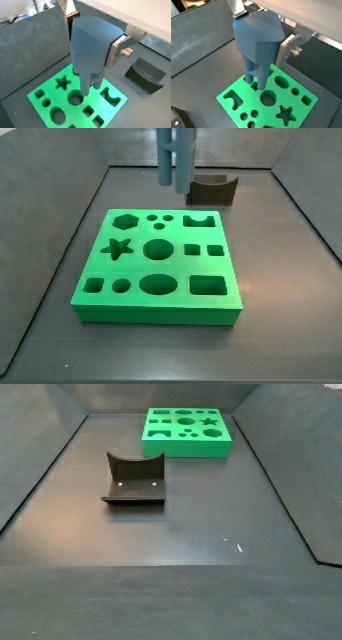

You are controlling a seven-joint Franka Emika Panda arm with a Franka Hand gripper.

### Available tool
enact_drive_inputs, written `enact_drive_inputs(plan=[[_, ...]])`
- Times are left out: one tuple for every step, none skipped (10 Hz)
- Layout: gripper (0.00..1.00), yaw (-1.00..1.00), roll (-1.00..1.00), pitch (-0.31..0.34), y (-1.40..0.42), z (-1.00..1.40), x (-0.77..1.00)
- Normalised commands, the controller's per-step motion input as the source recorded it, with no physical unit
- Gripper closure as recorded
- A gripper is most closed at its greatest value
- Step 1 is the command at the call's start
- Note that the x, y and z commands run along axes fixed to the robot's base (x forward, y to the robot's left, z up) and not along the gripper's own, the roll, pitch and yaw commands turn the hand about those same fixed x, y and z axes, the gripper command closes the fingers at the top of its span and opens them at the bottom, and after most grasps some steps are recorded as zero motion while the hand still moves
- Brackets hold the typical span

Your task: Insert the 3 prong object.

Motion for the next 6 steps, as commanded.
enact_drive_inputs(plan=[[1.0, -0.49, -0.03, 0.0, 0.52, -0.76, -0.23], [1.0, -0.39, -0.03, 0.0, 0.61, -0.72, -0.23], [1.0, -0.29, -0.13, -0.033, 0.63, -0.86, -0.18], [1.0, -0.24, -0.13, -0.081, 0.65, -0.81, -0.12], [1.0, -0.33, -0.1, -0.16, 0.51, -0.68, -0.3], [1.0, -0.46, -0.07, -0.039, 0.22, -0.33, -0.19]])
